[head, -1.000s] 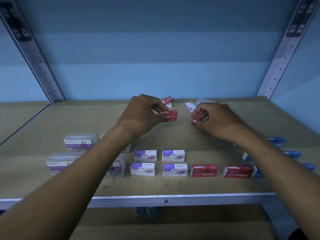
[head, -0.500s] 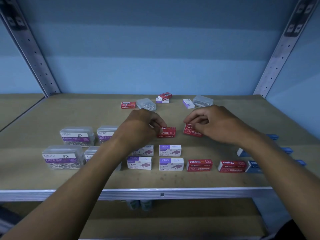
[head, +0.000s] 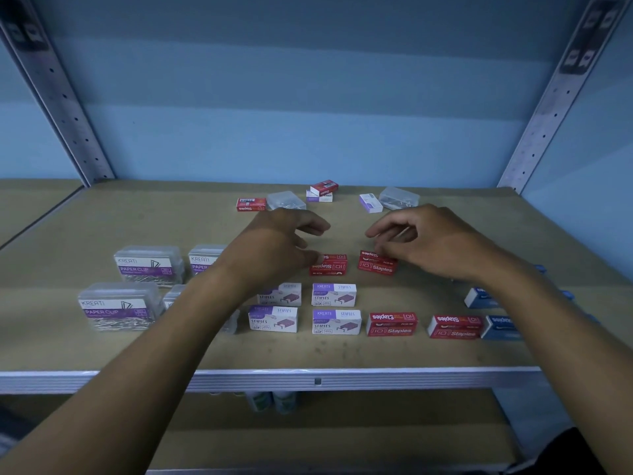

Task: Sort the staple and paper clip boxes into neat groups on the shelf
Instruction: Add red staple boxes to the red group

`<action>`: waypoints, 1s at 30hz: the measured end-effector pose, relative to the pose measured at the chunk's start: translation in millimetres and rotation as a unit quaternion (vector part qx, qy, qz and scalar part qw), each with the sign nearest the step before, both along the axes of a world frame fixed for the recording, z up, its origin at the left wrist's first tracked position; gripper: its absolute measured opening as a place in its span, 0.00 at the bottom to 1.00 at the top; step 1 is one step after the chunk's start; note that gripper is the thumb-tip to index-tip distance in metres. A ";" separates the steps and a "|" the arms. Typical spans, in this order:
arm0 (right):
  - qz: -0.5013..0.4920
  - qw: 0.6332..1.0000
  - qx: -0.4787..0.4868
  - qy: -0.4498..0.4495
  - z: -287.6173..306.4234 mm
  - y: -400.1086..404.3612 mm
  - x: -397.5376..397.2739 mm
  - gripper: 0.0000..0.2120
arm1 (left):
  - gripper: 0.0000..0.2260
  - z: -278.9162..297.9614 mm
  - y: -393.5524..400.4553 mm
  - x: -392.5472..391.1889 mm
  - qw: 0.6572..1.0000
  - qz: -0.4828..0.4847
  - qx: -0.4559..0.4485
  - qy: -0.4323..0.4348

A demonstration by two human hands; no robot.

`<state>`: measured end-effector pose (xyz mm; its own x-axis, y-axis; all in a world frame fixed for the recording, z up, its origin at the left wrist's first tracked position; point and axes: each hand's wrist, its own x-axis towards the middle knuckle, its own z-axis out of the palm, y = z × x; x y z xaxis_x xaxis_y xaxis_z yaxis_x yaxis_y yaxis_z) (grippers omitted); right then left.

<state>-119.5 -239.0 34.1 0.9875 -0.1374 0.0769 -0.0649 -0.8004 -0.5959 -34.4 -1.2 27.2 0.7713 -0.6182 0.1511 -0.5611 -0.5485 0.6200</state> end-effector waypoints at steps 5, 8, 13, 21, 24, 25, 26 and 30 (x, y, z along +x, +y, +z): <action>0.009 0.999 -0.023 0.031 -2.5 7.1 0.3 0.13 | 0.19 -1.8 -3.5 -1.9 1.000 -0.013 0.017 0.006; 0.010 0.998 -0.039 0.041 -3.6 7.7 1.1 0.14 | 0.15 -2.1 -4.1 -2.1 1.000 -0.014 0.026 0.001; 0.012 0.998 -0.039 0.038 -5.7 6.2 1.9 0.11 | 0.06 -2.7 -6.9 2.2 0.998 -0.010 0.058 -0.035; 0.020 0.999 -0.031 0.039 -5.8 5.3 0.6 0.10 | 0.13 -7.8 -11.7 0.9 0.998 0.012 0.051 -0.018; 0.021 0.999 -0.033 0.037 -5.3 6.9 -0.8 0.10 | 0.17 -8.7 -16.1 0.0 0.996 -0.007 0.080 -0.029; 0.020 0.999 -0.032 0.037 -5.0 7.5 -1.1 0.10 | 0.16 -8.9 -17.6 -0.4 0.996 -0.017 0.080 -0.032; 0.019 0.999 -0.032 0.037 -4.8 8.0 -1.3 0.10 | 0.14 -9.1 -19.2 -0.6 0.996 -0.029 0.080 -0.032; 0.016 0.999 -0.036 0.038 -4.9 8.5 -1.7 0.10 | 0.07 -11.6 -24.2 0.1 0.996 -0.056 0.064 -0.020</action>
